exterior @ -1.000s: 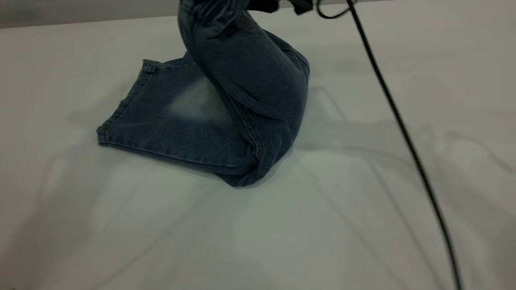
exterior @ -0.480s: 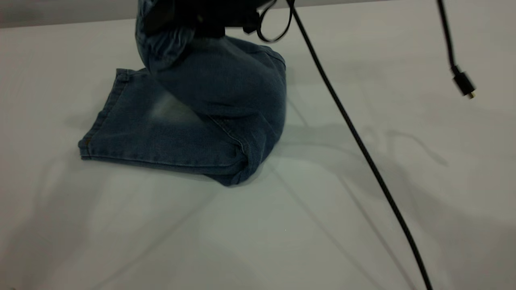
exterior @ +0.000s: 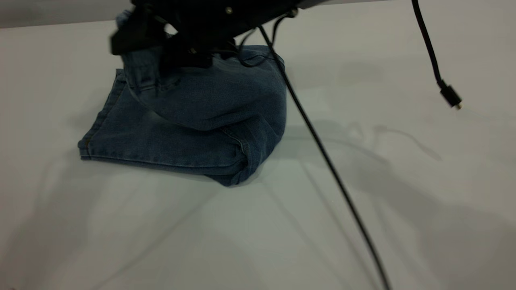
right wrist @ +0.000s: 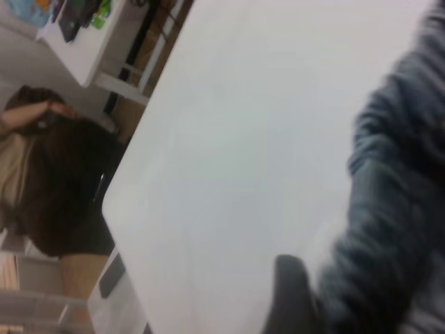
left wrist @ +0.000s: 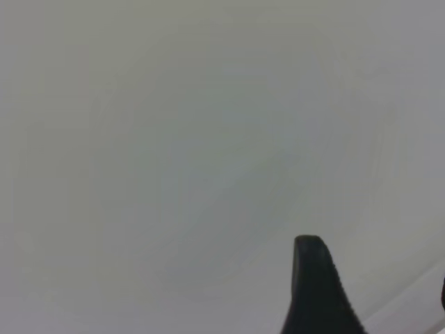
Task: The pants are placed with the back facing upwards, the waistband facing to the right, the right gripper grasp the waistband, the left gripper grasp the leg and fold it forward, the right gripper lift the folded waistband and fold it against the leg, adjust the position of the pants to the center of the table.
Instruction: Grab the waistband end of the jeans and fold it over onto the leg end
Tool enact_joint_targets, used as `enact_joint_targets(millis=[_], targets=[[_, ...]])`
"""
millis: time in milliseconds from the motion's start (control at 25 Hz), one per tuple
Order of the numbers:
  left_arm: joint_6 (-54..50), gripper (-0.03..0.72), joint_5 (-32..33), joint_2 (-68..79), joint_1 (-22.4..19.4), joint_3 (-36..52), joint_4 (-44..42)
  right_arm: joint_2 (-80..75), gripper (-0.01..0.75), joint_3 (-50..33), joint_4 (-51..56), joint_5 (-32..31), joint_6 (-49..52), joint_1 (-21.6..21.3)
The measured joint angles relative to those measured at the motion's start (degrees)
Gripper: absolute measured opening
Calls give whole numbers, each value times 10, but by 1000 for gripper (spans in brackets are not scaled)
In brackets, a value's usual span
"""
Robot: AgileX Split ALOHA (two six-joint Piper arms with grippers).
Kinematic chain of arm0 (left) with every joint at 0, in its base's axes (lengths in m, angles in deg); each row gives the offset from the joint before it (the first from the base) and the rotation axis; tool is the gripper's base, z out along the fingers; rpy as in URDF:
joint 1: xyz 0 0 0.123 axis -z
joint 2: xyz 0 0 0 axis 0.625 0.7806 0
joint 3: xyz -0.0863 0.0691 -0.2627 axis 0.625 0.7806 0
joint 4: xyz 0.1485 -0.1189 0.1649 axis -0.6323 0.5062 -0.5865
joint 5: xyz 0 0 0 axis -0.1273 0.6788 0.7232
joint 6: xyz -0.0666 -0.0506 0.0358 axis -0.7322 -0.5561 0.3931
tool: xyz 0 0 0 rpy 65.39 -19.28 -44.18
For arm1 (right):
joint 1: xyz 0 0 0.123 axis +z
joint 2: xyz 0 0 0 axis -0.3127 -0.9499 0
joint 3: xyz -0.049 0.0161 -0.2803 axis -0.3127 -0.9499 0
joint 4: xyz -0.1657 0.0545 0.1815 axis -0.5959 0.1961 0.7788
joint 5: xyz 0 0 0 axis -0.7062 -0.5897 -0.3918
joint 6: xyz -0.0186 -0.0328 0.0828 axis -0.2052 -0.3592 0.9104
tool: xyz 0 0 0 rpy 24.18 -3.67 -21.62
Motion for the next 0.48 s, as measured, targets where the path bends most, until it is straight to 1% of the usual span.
enact_joint_targets(millis=[120,200,360,480], targets=[[0,395,-3,0,0,0,0,0,526,14,1,-8,1,10],[0,395,-5,0,0,0,0,0,547,16,1,-25,3,15],[0,395,-7,0,0,0,1,0,552,16,1,-25,12,22],[-4,395,-12,-1,0,0,1,0,545,16,1,-12,31,23]])
